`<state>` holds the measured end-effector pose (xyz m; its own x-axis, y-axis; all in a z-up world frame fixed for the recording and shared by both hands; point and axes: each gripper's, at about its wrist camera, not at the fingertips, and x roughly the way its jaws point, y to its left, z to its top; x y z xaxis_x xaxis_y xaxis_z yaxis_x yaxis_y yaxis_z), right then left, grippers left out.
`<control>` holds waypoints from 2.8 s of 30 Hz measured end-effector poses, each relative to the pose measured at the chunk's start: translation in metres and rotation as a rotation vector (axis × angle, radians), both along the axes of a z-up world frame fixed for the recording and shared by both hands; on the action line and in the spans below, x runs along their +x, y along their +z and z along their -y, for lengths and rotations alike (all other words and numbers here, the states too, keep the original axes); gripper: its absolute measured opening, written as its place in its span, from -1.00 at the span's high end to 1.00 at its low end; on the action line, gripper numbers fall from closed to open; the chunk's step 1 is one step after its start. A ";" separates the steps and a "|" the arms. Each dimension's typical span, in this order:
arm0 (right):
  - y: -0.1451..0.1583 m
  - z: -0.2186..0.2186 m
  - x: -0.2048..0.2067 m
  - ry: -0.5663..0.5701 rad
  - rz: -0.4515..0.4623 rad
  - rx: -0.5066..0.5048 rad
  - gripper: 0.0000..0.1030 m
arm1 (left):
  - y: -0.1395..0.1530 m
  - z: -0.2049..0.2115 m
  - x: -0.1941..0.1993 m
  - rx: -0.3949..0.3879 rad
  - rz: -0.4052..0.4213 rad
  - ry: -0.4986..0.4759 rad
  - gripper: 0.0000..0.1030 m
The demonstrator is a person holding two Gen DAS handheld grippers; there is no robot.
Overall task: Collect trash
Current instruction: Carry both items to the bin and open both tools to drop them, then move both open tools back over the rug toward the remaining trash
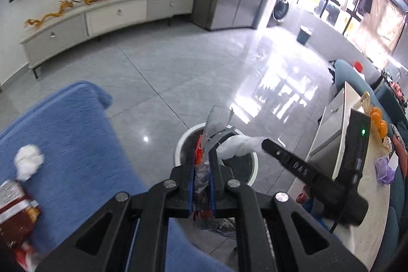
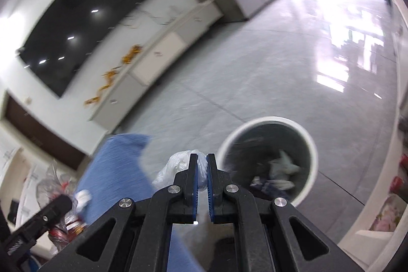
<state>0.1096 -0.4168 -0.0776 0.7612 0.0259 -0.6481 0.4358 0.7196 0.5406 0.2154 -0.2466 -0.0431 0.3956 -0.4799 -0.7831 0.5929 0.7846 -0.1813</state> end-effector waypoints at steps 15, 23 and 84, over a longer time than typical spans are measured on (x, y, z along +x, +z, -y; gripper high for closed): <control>-0.101 0.059 0.043 -0.171 -0.200 0.121 0.82 | -0.095 0.106 0.082 0.082 -0.187 -0.020 0.80; -0.103 0.071 0.037 -0.216 -0.190 0.148 0.34 | -0.104 0.118 0.082 0.089 -0.206 -0.009 0.20; 0.187 -0.203 -0.083 0.472 0.390 -0.215 0.11 | 0.145 -0.466 -0.222 -0.084 0.405 0.751 -0.10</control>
